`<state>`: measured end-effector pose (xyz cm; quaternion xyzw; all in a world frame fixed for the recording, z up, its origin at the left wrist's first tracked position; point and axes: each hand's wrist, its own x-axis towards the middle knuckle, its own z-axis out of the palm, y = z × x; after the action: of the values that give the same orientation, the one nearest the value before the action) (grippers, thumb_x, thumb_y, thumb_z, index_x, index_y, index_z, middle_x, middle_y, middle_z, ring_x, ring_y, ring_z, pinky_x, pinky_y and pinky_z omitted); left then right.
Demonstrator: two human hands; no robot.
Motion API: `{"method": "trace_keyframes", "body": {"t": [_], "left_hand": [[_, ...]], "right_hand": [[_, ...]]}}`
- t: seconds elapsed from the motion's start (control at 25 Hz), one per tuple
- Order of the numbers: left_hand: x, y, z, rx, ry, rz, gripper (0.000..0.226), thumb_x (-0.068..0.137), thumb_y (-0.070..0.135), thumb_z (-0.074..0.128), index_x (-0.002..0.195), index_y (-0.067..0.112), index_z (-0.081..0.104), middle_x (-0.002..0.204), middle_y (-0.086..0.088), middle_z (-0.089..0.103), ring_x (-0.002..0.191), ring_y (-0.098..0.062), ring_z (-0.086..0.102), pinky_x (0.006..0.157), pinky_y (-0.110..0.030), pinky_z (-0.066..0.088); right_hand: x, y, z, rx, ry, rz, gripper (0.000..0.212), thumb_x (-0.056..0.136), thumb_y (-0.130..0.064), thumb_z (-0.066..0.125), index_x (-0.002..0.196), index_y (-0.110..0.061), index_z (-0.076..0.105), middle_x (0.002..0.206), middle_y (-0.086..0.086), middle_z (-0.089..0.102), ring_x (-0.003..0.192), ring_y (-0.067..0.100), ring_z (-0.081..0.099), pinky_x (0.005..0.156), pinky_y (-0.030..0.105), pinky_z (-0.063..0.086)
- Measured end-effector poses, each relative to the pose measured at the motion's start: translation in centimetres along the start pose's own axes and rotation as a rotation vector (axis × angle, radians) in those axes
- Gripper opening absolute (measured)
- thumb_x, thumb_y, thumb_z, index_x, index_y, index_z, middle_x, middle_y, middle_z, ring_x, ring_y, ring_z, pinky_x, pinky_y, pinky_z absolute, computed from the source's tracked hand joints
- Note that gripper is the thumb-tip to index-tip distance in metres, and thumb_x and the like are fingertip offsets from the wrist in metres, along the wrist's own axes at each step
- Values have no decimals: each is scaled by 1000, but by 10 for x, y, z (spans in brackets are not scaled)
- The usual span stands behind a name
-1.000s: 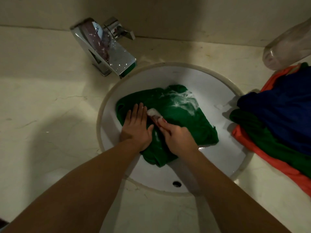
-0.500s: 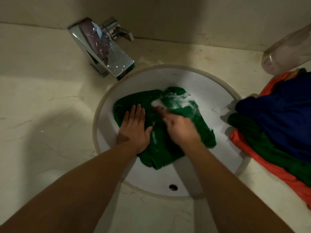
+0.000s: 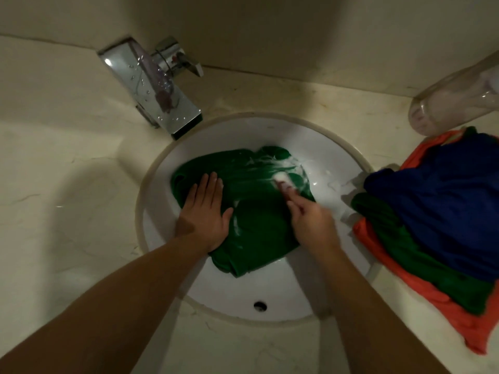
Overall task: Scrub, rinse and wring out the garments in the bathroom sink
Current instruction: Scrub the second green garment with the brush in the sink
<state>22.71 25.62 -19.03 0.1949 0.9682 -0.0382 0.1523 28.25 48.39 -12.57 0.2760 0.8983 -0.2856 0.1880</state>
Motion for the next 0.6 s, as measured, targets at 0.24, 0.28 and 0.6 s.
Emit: {"method": "trace_keyframes", "body": {"t": [0.24,0.28,0.6], "left_hand": [[1,7,-8,-33,-40,-12,80,94,52,-2,159,5,-3,169,-13,-6,156,-27,-7,124,-43,-7],[2,9,-9,-36,-48,-12,80,94,52,-2,159,5,-5,169,-13,-8,156,-27,-8,124,-43,-7],[16,18,-7,-122,18,-30,73,100,44,19,158,0,18,166,-20,15,155,-33,12,124,-46,7]], "right_hand": [[-17,19,-18,-122,-119,-86,43,108,-47,34,147,-67,29,107,12,67,94,34,66,83,42,55],[-5,16,-17,-135,-145,-64,44,109,-46,32,148,-67,26,111,14,66,97,37,66,82,41,54],[20,-10,-10,21,-51,-176,44,109,-40,36,151,-51,40,123,12,70,103,32,69,86,36,55]]}}
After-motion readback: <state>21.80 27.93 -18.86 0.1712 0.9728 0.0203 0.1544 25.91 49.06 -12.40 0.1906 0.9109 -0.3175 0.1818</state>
